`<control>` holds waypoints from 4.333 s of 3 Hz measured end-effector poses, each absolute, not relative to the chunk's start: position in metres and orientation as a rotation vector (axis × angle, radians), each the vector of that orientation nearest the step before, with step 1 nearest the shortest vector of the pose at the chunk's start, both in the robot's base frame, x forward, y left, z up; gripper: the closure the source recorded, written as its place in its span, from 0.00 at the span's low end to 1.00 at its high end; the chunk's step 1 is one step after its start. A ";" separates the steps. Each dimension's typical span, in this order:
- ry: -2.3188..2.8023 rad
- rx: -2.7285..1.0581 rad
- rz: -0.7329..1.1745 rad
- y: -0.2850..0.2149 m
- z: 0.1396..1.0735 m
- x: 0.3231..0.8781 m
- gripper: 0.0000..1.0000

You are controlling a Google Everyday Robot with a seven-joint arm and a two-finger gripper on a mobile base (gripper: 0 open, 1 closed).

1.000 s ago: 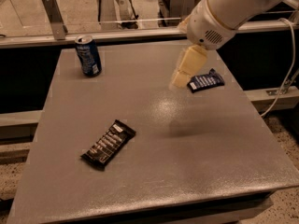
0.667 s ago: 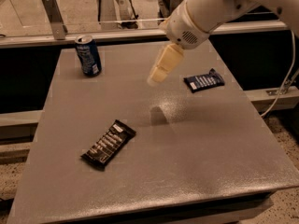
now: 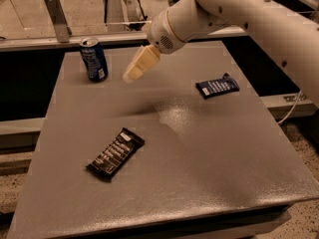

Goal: Knock pepsi can over

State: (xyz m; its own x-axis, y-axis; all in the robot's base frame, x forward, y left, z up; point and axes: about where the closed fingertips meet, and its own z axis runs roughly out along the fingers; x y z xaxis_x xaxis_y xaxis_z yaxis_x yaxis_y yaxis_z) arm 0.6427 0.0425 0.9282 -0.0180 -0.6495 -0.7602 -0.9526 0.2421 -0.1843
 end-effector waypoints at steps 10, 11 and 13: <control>1.809 -1.460 0.438 0.036 0.962 0.666 1.00; 1.830 -1.689 0.363 0.044 0.943 0.644 1.00; 1.756 -2.021 0.342 0.088 0.906 0.606 0.83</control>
Offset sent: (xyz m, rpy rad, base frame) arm 0.0642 0.1064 -0.0175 0.2532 -0.0337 -0.0316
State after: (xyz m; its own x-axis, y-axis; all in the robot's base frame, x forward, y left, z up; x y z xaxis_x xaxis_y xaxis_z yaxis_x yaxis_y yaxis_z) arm 0.6064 0.0878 0.9064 0.1639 -0.8730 -0.4594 -0.9816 -0.0980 -0.1640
